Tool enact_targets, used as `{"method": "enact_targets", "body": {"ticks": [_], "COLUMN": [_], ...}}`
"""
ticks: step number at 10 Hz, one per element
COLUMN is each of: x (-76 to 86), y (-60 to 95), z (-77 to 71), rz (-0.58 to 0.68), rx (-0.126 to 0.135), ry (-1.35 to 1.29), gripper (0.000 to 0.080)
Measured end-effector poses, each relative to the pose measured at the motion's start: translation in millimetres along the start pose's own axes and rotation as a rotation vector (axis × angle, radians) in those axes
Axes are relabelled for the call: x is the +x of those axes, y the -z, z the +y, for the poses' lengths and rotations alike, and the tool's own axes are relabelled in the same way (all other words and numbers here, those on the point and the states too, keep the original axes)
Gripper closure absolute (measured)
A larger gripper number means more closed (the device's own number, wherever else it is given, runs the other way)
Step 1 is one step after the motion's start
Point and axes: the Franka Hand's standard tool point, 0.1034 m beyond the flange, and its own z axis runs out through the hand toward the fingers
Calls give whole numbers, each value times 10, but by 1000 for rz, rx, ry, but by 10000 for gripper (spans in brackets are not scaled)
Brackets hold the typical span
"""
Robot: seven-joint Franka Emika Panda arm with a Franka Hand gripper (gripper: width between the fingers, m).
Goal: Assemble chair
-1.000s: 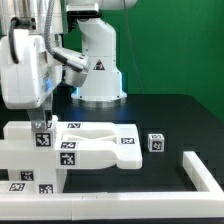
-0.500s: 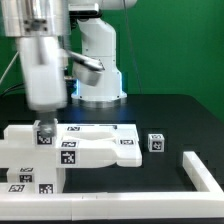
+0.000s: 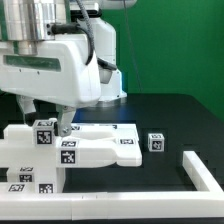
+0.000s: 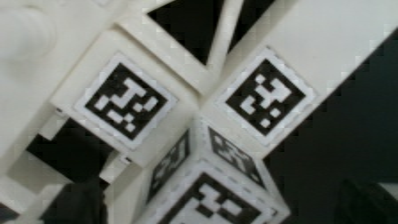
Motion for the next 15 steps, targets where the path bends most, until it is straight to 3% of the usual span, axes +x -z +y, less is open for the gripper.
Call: {"method": "enact_targets", "body": {"ticks": [2,5,6,8,9,10,15], "x": [-42,-82,-83,-81,-86,-93,-116], "y": [-84,-133,-135,-136,-144,-142,-143], "z": [-7,14,14,17,19,14,-11], "rz": [6,-7,-7,-7,-8,-10,-7], "rx": [-12,-19,-18,-18,-18,-18,-18], "ry": [345,561,527,525,423,345,-51], "gripper": [151,151,151,410,410,534,534]}}
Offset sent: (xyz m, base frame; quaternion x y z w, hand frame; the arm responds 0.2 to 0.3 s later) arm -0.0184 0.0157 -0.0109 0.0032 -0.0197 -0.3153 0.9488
